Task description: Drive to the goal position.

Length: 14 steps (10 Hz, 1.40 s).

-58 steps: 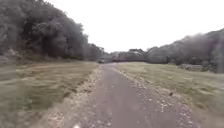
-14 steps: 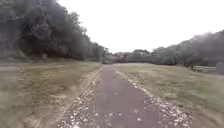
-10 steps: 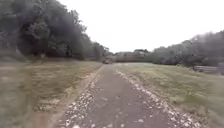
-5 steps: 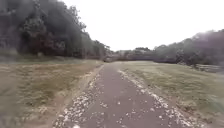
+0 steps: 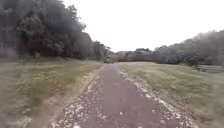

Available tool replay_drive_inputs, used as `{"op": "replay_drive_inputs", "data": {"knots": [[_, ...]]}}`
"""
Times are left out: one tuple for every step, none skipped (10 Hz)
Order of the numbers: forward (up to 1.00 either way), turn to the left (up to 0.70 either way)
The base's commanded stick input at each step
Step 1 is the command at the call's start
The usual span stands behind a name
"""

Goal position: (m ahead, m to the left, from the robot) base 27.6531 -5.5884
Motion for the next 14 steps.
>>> {"op": "replay_drive_inputs", "data": {"knots": [[0.6,0.0],[0.6,0.0],[0.6,0.0],[0.6,0.0],[0.6,0.0],[0.6,0.0],[0.6,0.0],[0.6,0.0],[0.6,0.0],[0.6,0.0],[0.6,0.0],[0.6,0.0],[0.6,0.0],[0.6,0.0]]}}
